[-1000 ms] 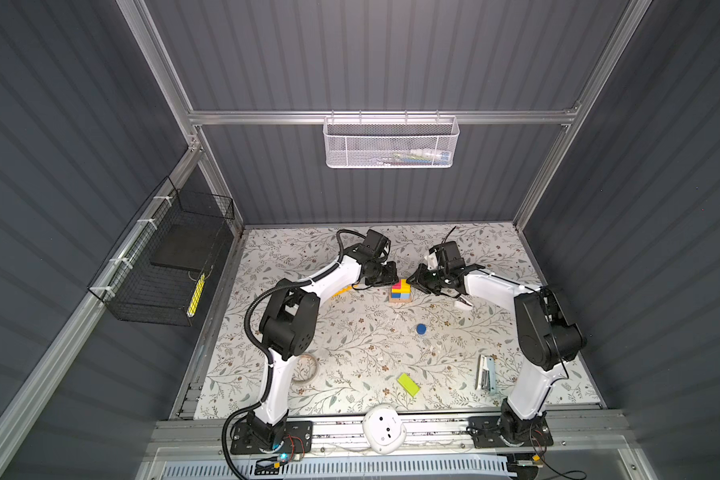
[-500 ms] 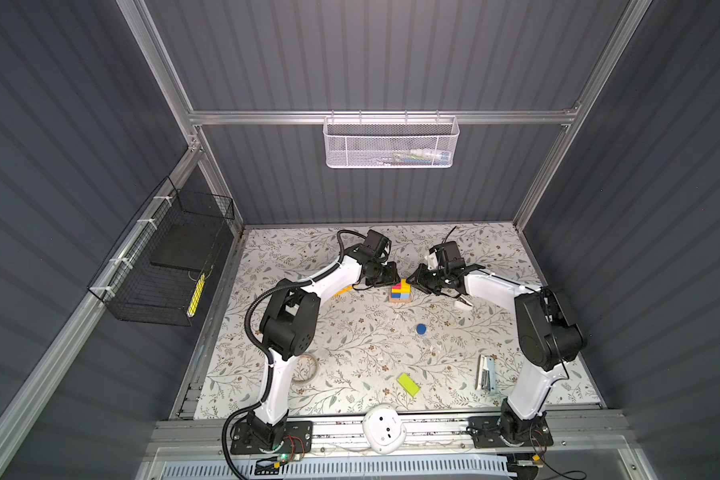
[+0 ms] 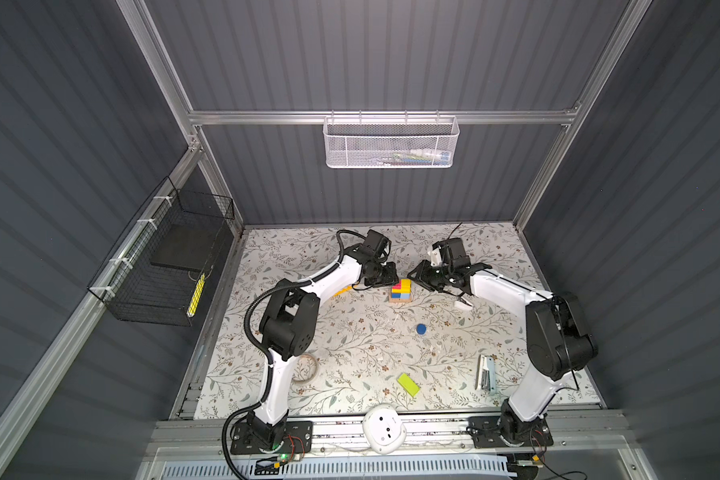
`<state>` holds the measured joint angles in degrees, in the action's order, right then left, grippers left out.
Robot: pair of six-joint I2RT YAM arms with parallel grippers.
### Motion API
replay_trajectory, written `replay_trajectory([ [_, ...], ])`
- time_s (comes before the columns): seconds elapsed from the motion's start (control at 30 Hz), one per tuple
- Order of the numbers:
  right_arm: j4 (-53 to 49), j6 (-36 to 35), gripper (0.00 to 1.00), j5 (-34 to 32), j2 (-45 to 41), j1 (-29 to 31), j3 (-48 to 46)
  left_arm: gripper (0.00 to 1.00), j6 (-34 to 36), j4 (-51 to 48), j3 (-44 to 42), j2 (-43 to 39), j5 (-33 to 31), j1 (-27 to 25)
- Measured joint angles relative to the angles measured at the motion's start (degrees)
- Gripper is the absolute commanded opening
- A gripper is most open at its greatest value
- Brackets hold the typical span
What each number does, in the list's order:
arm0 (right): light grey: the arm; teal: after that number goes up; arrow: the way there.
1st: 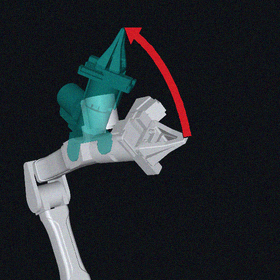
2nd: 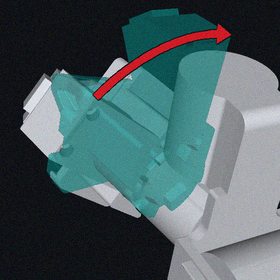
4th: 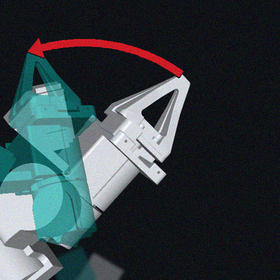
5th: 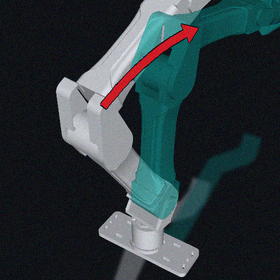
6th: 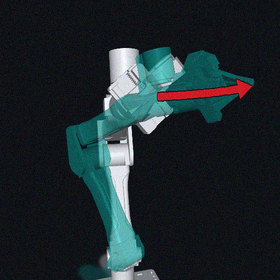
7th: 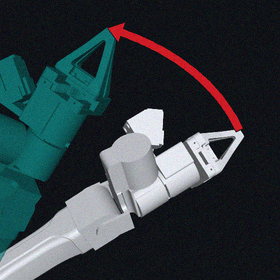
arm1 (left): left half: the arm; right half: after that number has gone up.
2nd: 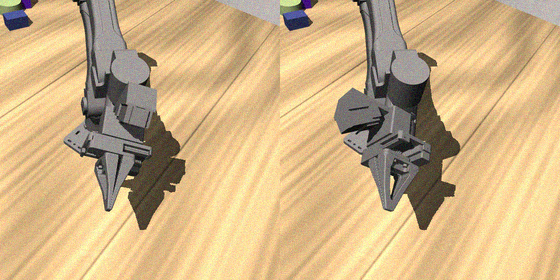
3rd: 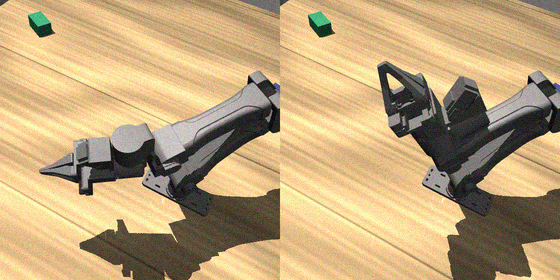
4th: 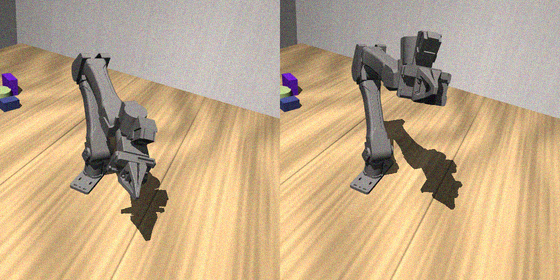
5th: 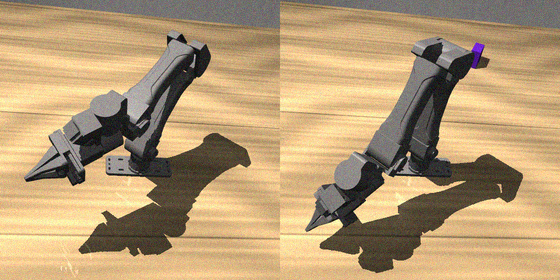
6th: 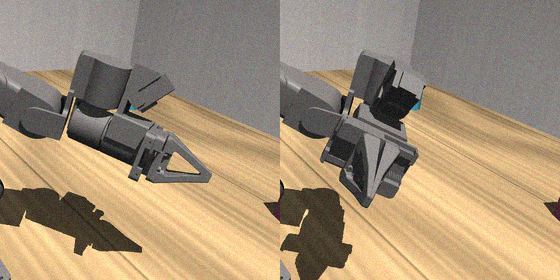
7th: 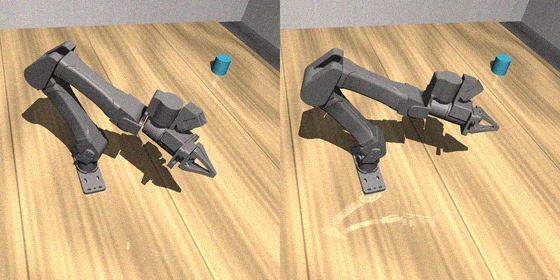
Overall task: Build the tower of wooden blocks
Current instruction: 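Raise the left gripper away from the stack while the right gripper holds the yellow cube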
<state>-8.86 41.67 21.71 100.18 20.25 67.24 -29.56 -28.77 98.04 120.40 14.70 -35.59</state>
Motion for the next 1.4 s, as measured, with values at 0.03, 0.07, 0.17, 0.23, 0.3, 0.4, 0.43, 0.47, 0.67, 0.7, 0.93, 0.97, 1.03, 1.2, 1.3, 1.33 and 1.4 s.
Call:
replay_trajectory([
  [0.03,-0.48,-0.26,0.33,-0.28,-0.37,-0.11,0.09,0.37,0.0,0.07,-0.39,-0.61,-0.31,0.0],
  [0.07,-1.11,-0.52,0.33,-0.44,-0.63,-0.24,0.33,0.37,0.0,0.11,-0.83,-1.44,-0.61,0.0],
  [0.17,-3.52,-1.68,0.33,-0.87,-0.72,-0.96,1.95,0.37,0.02,0.33,-1.7,-3.82,-1.25,0.0],
  [0.23,-5.18,-2.56,0.33,-1.77,-0.72,-1.53,3.56,0.37,0.15,0.63,-2.4,-5.51,-1.62,0.0],
  [0.3,-6.78,-3.61,0.32,-2.49,-0.7,-1.99,5.53,0.37,0.44,1.03,-3.28,-7.1,-1.97,0.0],
  [0.4,-9.38,-5.42,0.31,-3.15,-0.28,-2.56,9.44,0.37,0.87,1.46,-4.85,-9.11,-3.13,0.0],
  [0.43,-10.19,-6.05,0.31,-3.3,0.04,-2.64,10.78,0.37,0.94,1.44,-5.35,-9.66,-3.54,0.0],
  [0.47,-11.21,-6.64,0.31,-3.34,0.5,-2.67,12.24,0.37,1.09,1.46,-5.84,-10.08,-3.98,0.0],
  [0.67,-16.09,-10.21,0.28,-2.49,5.51,-2.69,19.04,0.38,1.6,1.6,-8.72,-11.98,-6.21,0.02],
  [0.7,-16.94,-10.82,0.27,-2.16,6.49,-2.69,19.74,0.38,1.73,1.62,-9.11,-12.13,-6.38,0.02],
  [0.93,-20.61,-12.63,0.25,-0.85,10.84,-2.69,21.29,0.38,1.95,1.77,-10.69,-13.18,-7.43,0.07],
  [0.97,-20.72,-12.76,0.25,-0.66,11.08,-2.67,21.29,0.38,1.95,1.84,-10.75,-13.29,-7.45,0.07],
  [1.03,-21.0,-12.83,0.24,-0.24,11.54,-2.64,21.29,0.38,1.97,1.99,-10.95,-13.57,-7.5,0.07],
  [1.2,-20.98,-12.81,0.24,0.9,12.37,-2.38,21.31,0.38,1.95,2.23,-11.47,-13.79,-7.67,0.07],
  [1.3,-20.96,-12.81,0.24,1.31,13.09,-1.97,21.59,0.38,1.95,2.29,-11.56,-13.79,-7.67,0.07],
  [1.33,-20.94,-12.81,0.24,1.46,13.29,-1.77,21.64,0.37,1.95,2.32,-11.61,-13.79,-7.65,0.07],
  [1.4,-20.83,-12.81,0.24,1.73,13.79,-1.51,21.84,0.37,1.95,2.56,-11.76,-13.79,-7.65,0.07],
])
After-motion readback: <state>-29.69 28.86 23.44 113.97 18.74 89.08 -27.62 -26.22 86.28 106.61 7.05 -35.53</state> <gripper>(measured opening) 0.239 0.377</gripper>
